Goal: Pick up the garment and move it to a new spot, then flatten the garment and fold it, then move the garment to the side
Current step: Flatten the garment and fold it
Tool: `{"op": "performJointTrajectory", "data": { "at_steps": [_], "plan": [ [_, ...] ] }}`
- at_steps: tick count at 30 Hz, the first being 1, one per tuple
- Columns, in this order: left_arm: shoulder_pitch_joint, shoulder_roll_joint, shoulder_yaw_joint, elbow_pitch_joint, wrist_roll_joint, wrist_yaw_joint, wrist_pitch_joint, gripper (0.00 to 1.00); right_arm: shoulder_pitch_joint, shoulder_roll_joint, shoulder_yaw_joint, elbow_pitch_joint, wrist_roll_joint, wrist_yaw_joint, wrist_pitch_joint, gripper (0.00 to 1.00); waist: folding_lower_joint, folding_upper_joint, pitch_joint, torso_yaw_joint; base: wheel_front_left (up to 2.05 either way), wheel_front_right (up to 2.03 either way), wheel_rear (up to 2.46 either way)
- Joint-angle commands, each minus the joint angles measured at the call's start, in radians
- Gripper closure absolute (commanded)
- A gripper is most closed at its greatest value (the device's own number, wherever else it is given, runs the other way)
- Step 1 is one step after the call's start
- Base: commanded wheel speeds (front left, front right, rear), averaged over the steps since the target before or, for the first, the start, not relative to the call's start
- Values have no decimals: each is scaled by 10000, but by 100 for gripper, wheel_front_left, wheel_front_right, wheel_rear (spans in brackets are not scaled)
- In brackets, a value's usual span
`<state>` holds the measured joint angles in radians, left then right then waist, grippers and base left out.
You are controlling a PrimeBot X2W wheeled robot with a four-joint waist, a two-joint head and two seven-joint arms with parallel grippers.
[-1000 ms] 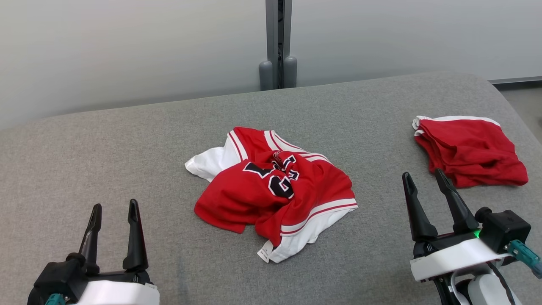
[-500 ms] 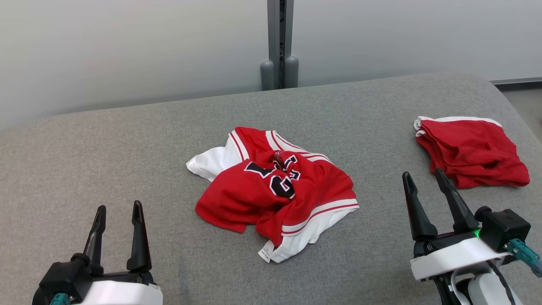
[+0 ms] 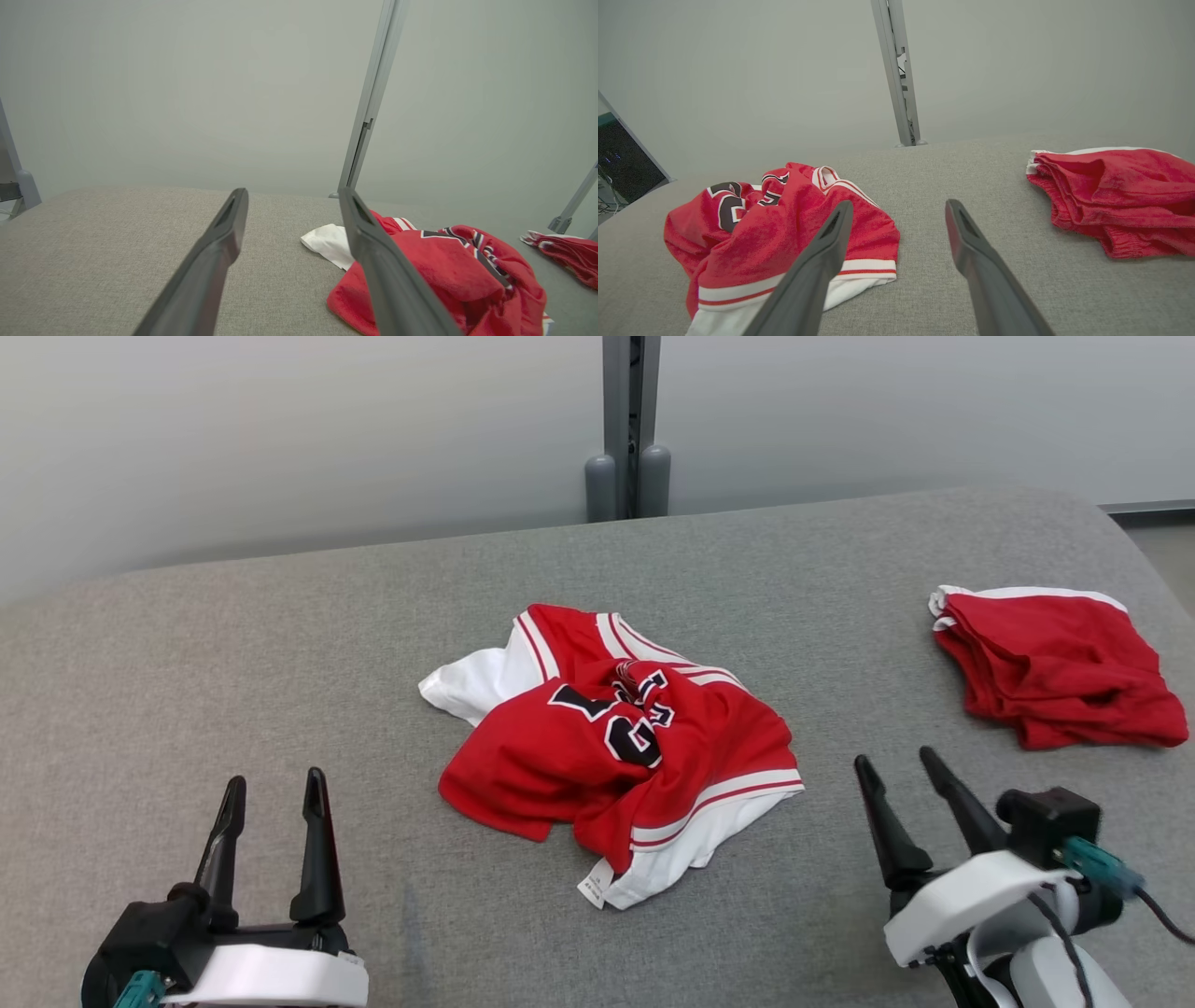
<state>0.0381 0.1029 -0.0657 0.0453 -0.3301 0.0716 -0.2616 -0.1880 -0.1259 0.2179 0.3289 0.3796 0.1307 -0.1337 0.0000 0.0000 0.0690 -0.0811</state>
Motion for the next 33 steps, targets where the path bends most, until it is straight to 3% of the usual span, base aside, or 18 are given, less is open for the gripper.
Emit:
{"op": "performJointTrajectory", "data": {
  "at_steps": [1, 6, 15, 26, 27, 29, 30, 33],
  "plan": [
    [-158, -1, 13, 13, 91, -38, -44, 0, -199, -73, 76, 126, 78, 2, 189, 0, 0, 0, 65, 72, 0, 0, 0],
    [-351, -50, -8, 151, 122, -148, -44, 0, -870, -295, 428, 1069, 424, 2, 1428, 0, 0, 0, 258, 422, 0, 0, 0],
    [-554, -157, 74, 377, 142, -348, -44, 0, -1857, -322, 68, 2505, 1264, 2, 3657, 0, 0, 0, 464, 1221, 0, 0, 0],
    [-706, -258, 312, 593, 153, -617, -44, 0, -2350, -388, -205, 3609, 1384, 2, 4321, 0, 0, 0, 639, 1870, 0, 0, 0],
    [-723, -267, 328, 620, 151, -621, -44, 0, -2354, -374, -209, 3699, 1406, 2, 4285, 33, 0, 0, 641, 1902, 0, 0, 0],
    [-736, -283, 372, 669, 177, -655, -44, 0, -2372, -339, -190, 3844, 1459, 2, 4249, 83, 0, 0, 625, 1947, 0, 0, 0],
    [-734, -293, 391, 696, 192, -672, -44, 0, -2385, -322, -179, 3877, 1519, 2, 4190, 100, 0, 0, 610, 1957, 0, 0, 0],
    [-700, -314, 474, 767, 221, -687, -44, 0, -2413, -331, -77, 3809, 1634, 2, 3974, 100, 0, 0, 507, 1914, 0, 0, 0]
  ]
}}
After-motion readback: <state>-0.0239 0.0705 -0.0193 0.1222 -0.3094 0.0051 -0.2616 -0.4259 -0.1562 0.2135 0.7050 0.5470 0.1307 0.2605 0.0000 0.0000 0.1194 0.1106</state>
